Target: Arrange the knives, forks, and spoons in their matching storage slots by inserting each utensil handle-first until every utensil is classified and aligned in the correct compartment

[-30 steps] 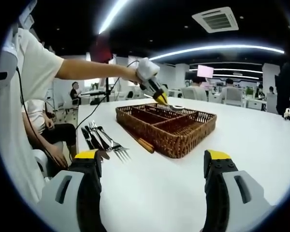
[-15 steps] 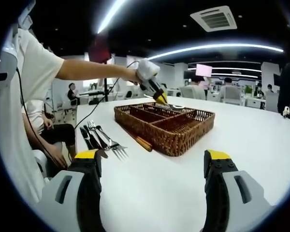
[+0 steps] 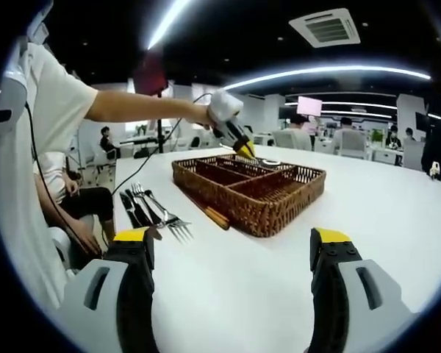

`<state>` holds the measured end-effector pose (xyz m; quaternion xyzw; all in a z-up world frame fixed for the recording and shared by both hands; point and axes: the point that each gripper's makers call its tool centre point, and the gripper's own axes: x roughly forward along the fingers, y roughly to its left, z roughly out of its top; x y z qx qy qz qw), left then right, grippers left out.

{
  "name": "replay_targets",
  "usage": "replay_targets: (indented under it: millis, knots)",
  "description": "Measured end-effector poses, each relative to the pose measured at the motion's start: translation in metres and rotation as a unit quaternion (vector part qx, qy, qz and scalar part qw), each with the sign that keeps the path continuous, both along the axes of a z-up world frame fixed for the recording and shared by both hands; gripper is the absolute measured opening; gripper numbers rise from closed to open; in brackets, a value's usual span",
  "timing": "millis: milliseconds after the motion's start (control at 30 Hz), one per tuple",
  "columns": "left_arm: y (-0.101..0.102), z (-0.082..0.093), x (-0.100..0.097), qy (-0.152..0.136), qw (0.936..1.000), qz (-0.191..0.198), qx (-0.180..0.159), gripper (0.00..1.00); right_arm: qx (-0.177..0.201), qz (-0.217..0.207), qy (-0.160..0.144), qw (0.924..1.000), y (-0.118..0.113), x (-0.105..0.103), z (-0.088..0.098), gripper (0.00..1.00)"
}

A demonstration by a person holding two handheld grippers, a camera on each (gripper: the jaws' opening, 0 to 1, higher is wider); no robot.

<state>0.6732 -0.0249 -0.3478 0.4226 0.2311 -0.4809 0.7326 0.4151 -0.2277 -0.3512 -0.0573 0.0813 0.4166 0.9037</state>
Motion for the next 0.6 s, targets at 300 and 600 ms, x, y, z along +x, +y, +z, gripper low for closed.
replay_targets:
  millis: [300, 600]
  knots:
    - [-0.001, -0.007, 0.002, 0.005, 1.0000, -0.008, 0.000, 0.03, -0.002, 0.000, 0.003, 1.0000, 0.001, 0.001, -0.001, 0.91]
    - [0.000, -0.013, 0.002, 0.010, 0.9999, -0.008, -0.001, 0.03, -0.002, -0.001, 0.006, 1.0000, 0.000, 0.005, -0.004, 0.91]
